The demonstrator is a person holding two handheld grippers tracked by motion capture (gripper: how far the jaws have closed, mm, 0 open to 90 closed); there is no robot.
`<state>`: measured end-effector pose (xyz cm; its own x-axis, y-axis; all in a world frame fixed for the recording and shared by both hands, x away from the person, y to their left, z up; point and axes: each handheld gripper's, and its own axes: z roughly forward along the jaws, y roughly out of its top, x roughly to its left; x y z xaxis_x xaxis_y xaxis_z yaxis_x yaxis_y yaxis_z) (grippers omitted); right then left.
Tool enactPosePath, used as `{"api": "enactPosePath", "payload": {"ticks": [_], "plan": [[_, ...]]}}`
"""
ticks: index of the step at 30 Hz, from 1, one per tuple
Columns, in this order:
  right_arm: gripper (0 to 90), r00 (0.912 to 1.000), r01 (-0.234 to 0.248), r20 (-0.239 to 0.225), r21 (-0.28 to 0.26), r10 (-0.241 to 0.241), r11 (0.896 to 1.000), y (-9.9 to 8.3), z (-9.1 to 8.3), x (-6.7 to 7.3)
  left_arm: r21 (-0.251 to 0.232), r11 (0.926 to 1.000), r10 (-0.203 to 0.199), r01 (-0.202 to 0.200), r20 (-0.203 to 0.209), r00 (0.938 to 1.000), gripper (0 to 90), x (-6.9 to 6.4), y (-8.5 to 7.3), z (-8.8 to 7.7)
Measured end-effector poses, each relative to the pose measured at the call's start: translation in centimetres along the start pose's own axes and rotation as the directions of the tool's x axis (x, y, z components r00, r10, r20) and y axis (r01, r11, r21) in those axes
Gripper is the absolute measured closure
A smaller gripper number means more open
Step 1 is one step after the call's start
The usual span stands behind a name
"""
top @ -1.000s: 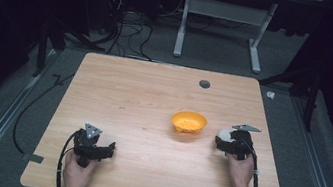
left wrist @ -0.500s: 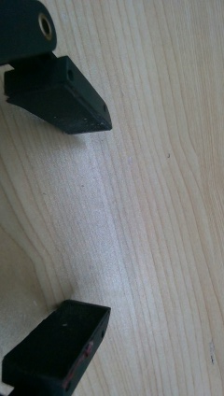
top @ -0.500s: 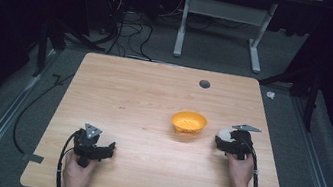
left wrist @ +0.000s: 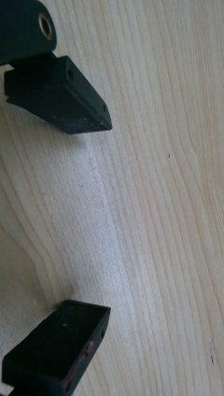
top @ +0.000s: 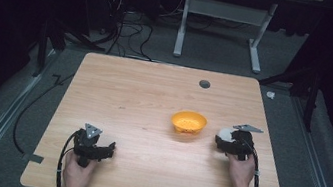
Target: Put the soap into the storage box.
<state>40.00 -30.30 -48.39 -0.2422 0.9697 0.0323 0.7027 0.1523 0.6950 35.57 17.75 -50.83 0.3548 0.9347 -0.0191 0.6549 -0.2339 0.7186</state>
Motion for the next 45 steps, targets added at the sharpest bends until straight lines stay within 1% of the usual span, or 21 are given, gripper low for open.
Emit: {"api": "enactPosePath", "payload": {"ticks": [7, 14, 16, 27, 37, 42, 45], "plan": [[24.5, 0.9999, 0.006, -0.012, -0.01, -0.007, 1.0, 0.1, -0.5, 0.2, 0.0, 1.0, 0.0, 0.0, 0.0, 1.0, 10.2, 0.0, 0.0, 0.0], [24.5, 0.9995, 0.009, -0.031, -0.019, -0.01, 1.0, 0.2, -1.0, 0.6, 0.0, 1.0, 0.0, 0.0, 0.0, 1.0, 10.2, 0.0, 0.0, 0.0], [24.5, 0.9991, 0.018, -0.037, -0.023, -0.019, 1.0, 0.2, -1.1, 0.8, 0.0, 1.0, 0.0, 0.0, 0.0, 1.0, 10.2, 0.0, 0.0, 0.0], [24.5, 0.9974, 0.032, -0.064, -0.032, -0.034, 0.999, 0.3, -1.8, 1.6, 0.0, 1.0, 0.0, 0.0, 0.0, 1.0, 10.2, 0.0, 0.0, 0.0], [24.5, 0.9954, 0.054, -0.078, -0.041, -0.057, 0.998, 0.5, -2.1, 2.3, 0.0, 1.0, 0.0, 0.0, 0.0, 1.0, 10.2, 0.0, 0.0, 0.0], [24.5, 0.9943, 0.055, -0.088, -0.043, -0.059, 0.998, 0.6, -2.2, 2.7, 0.0, 1.0, 0.0, 0.0, 0.0, 1.0, 10.2, 0.0, 0.0, 0.0], [24.5, 0.9936, 0.066, -0.088, -0.045, -0.07, 0.997, 0.7, -2.3, 2.9, 0.0, 1.0, 0.0, 0.0, 0.0, 1.0, 10.2, 0.0, 0.0, 0.0]]}}
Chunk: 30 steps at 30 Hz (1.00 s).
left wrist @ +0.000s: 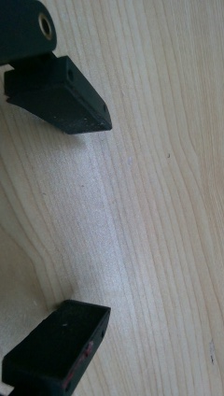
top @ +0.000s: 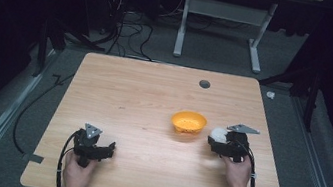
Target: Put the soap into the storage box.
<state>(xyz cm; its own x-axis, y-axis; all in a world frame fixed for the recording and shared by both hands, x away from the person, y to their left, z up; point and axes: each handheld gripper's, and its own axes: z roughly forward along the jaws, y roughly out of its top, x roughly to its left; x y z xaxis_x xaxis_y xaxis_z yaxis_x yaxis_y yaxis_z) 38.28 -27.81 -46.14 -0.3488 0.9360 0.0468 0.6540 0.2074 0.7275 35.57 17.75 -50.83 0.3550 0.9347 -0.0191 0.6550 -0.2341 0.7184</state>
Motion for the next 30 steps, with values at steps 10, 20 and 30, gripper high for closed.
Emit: {"api": "enactPosePath", "payload": {"ticks": [10, 20, 30], "plan": [[24.5, 0.9995, 0.028, -0.016, -0.012, -0.028, 1.0, 0.6, -0.3, 0.9, 0.0, 1.0, 0.0, 0.0, 0.0, 1.0, 10.2, 0.0, 0.0, 0.0], [24.5, 0.9985, 0.047, -0.029, -0.027, -0.048, 0.999, 1.1, -0.4, 1.8, 0.0, 1.0, 0.0, 0.0, 0.0, 1.0, 10.2, 0.0, 0.0, 0.0], [24.5, 0.9968, 0.065, -0.045, -0.024, -0.066, 0.998, 1.7, -0.3, 2.5, 0.0, 1.0, 0.0, 0.0, 0.0, 1.0, 10.2, 0.0, 0.0, 0.0]]}}
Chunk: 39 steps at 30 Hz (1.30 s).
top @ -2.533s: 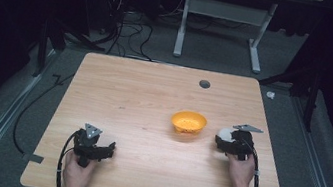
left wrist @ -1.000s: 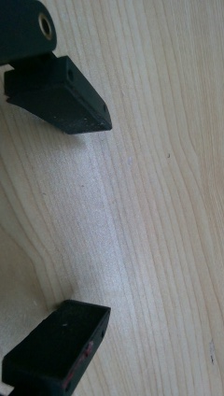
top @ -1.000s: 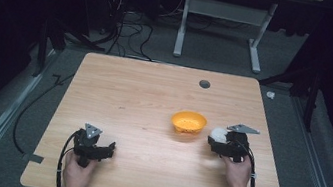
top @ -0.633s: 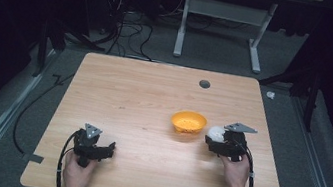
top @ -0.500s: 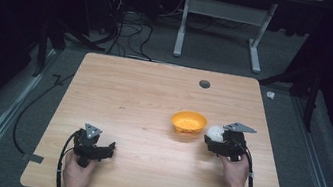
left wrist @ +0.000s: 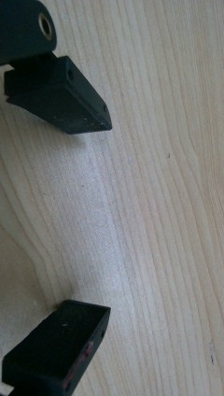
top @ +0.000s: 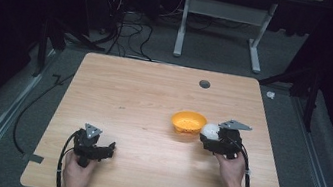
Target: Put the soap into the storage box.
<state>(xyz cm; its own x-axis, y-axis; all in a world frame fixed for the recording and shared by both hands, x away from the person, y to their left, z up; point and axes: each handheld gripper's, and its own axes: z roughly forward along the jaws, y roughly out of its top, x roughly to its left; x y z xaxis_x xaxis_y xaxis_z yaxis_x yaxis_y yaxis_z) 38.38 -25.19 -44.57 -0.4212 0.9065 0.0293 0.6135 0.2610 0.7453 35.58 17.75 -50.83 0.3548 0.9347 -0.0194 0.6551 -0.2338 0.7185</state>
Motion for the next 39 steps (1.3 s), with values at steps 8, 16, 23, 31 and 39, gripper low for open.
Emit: {"api": "enactPosePath", "payload": {"ticks": [8, 16, 23, 31, 39], "plan": [[24.6, 0.9998, 0.017, -0.011, -0.005, -0.017, 1.0, 0.8, -0.1, 0.6, 0.0, 1.0, 0.0, 0.0, 0.0, 1.0, 10.2, 0.0, 0.0, 0.0], [24.6, 0.9992, 0.031, -0.024, -0.003, -0.031, 1.0, 1.3, 0.2, 1.2, 0.0, 1.0, 0.0, 0.0, 0.0, 1.0, 10.2, 0.0, 0.0, 0.0], [24.6, 0.9985, 0.041, -0.036, -0.005, -0.041, 0.999, 2.0, 0.4, 1.6, 0.0, 1.0, 0.0, 0.0, 0.0, 1.0, 10.2, 0.0, 0.0, 0.0], [24.6, 0.9971, 0.057, -0.051, -0.001, -0.057, 0.998, 2.8, 0.9, 2.0, 0.0, 1.0, 0.0, 0.0, 0.0, 1.0, 10.2, 0.0, 0.0, 0.0], [24.6, 0.9959, 0.062, -0.066, 0.009, -0.061, 0.998, 4.0, 1.2, 2.1, 0.0, 1.0, 0.0, 0.0, 0.0, 1.0, 10.2, 0.0, 0.0, 0.0]]}}
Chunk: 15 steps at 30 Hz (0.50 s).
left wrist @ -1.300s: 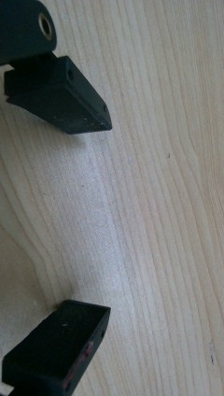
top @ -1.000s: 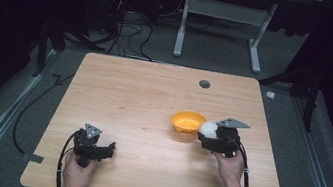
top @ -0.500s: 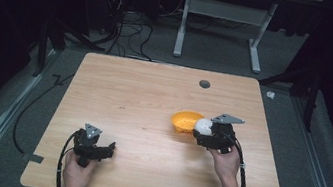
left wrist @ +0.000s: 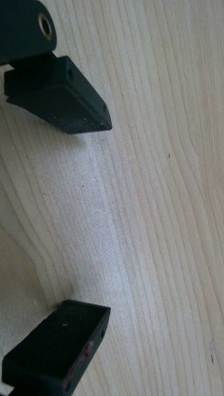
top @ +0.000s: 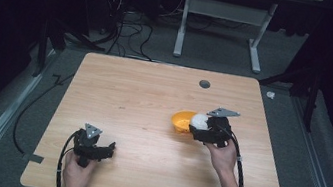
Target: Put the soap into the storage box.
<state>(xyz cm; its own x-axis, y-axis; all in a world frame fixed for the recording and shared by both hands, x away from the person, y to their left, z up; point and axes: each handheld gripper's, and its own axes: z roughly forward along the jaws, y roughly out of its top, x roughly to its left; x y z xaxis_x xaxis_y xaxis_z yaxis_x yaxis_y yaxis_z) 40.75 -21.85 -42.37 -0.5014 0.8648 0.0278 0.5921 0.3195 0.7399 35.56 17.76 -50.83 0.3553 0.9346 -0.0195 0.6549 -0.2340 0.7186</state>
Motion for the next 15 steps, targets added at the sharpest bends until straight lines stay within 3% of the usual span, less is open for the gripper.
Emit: {"api": "enactPosePath", "payload": {"ticks": [15], "plan": [[24.6, 0.9998, 0.003, -0.02, 0.0, -0.003, 1.0, 1.7, 0.9, 0.3, 0.0, 1.0, 0.0, 0.0, 0.0, 1.0, 10.2, 0.0, 0.0, 0.0]]}}
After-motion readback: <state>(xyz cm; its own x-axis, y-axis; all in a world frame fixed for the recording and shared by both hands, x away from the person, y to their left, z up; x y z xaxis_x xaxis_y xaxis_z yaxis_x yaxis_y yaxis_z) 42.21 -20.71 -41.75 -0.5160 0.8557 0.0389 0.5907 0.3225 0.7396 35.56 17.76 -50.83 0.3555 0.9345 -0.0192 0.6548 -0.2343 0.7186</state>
